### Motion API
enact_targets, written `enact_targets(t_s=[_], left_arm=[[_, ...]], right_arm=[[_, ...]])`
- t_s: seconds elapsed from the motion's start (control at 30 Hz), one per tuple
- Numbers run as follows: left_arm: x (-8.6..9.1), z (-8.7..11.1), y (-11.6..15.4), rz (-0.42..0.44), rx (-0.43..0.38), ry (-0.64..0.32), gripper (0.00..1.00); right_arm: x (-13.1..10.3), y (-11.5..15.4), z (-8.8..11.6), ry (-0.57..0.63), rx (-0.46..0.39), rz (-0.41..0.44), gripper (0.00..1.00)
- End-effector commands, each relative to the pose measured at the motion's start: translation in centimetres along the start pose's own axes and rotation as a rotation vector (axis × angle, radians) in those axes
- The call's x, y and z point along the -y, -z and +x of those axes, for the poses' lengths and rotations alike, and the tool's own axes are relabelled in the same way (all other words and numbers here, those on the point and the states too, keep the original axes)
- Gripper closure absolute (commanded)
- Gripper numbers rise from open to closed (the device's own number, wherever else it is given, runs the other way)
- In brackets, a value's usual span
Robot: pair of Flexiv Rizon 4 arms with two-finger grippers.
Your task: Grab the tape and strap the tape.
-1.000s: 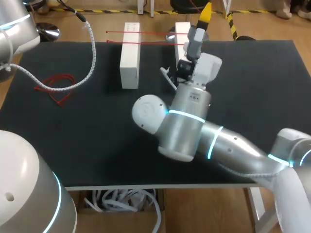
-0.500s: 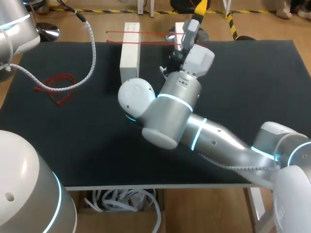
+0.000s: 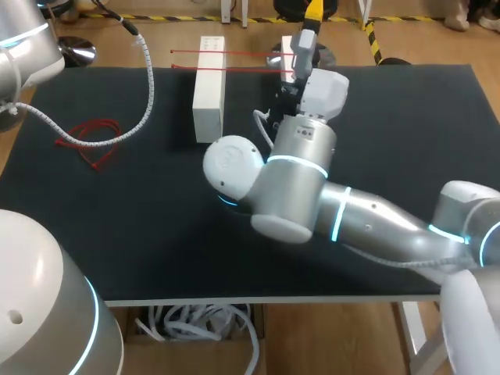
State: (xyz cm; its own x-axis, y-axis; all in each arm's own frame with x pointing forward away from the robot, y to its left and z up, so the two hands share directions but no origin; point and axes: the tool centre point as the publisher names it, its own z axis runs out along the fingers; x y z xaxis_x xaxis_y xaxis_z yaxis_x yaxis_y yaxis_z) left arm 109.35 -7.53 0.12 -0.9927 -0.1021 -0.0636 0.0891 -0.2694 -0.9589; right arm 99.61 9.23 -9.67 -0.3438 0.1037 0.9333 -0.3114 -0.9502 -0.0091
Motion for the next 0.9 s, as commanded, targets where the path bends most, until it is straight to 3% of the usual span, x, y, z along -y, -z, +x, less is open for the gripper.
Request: enact_targets(t_s=[0.03, 0.17, 0.3, 0.4, 0.47, 0.73, 0.9], left_arm=[[-0.1, -0.1, 0.0, 0.001, -0.003, 0.000, 1.00], [-0.1, -0.1, 0.0, 0.001, -0.003, 0.000, 1.00], [-0.1, -0.1, 0.0, 0.001, -0.003, 0.000, 1.00], [-0.1, -0.1, 0.0, 0.001, -0.003, 0.000, 1.00], [-0.1, -0.1, 0.0, 0.001, -0.003, 0.000, 1.00], [-0.1, -0.1, 0.0, 0.001, -0.003, 0.000, 1.00], [-0.1, -0.1, 0.0, 0.001, -0.003, 0.000, 1.00]], right_arm=[[-0.7, 0.4, 0.1, -0.043, 0.057, 0.093, 0.00], [-2.0, 0.3, -0.1, -0.119, 0.133, -0.010, 0.00], [-2.7, -0.3, -0.8, -0.131, 0.178, -0.050, 0.00], [-2.7, -0.7, -1.3, -0.195, 0.293, -0.097, 0.00], [-2.8, -1.2, -1.4, -0.211, 0.311, -0.107, 0.00], [-3.4, -2.8, -1.6, -0.245, 0.300, -0.039, 0.00], [-4.0, -3.0, -3.1, -0.245, 0.397, -0.006, 0.00]])
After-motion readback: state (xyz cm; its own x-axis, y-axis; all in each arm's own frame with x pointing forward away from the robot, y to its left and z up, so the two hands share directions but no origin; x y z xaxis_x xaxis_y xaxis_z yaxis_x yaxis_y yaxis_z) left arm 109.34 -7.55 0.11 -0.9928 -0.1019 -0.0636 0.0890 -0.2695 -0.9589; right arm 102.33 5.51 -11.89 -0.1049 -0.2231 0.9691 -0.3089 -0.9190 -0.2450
